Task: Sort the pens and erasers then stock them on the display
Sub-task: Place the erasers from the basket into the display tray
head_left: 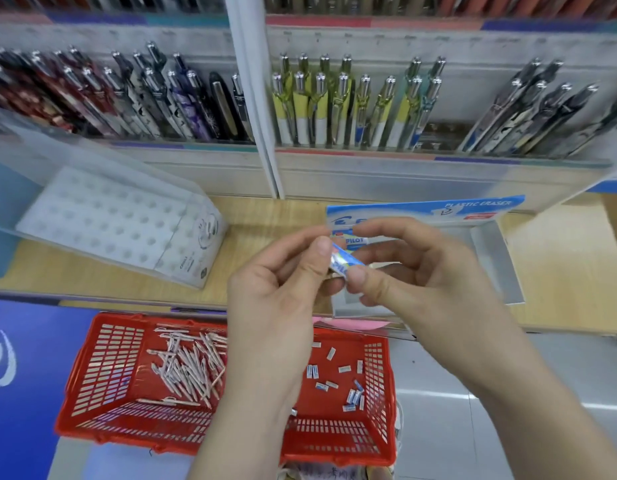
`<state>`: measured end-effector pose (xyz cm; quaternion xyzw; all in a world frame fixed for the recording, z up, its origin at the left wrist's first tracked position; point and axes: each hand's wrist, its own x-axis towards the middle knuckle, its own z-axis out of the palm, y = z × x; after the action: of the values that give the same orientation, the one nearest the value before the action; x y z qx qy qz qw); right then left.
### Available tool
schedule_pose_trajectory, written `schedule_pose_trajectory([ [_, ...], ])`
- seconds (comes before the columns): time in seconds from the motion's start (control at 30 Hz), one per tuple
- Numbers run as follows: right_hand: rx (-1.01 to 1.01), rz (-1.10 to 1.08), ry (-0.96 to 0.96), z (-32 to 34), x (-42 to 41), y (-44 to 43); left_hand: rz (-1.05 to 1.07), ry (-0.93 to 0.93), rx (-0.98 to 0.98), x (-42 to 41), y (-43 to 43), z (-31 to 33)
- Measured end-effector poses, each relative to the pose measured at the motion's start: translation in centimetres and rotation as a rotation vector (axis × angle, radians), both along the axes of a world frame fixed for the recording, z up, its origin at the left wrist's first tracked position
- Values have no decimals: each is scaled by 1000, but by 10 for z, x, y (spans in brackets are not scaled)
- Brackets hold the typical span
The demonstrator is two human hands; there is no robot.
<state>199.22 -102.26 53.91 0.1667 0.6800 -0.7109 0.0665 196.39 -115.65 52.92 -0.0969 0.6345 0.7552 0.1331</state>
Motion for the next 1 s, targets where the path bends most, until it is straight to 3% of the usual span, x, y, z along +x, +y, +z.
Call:
schedule_pose_trajectory([
  [0.07, -10, -67, 38, -3, 1, -2, 31, 19, -12, 2, 4, -2],
  [0.2, 38, -73, 47, -10, 6, 3, 9, 94, -237, 2, 0, -8],
  [0.37, 576, 87, 25, -20, 8, 9, -124, 192, -629, 4, -5, -20],
  [0.47, 798, 155, 25, -23, 6, 9, -139, 262, -706, 1, -5, -28],
  [0.73, 877, 168, -66, -26, -4, 1, -174, 320, -781, 0, 4, -38],
  [0.9, 722, 122, -113, -27, -10, 7, -138, 238, -739, -1, 6, -34],
  [1.0, 751, 160, -77, -36, -14, 4, -180, 231, -766, -4, 6, -34],
])
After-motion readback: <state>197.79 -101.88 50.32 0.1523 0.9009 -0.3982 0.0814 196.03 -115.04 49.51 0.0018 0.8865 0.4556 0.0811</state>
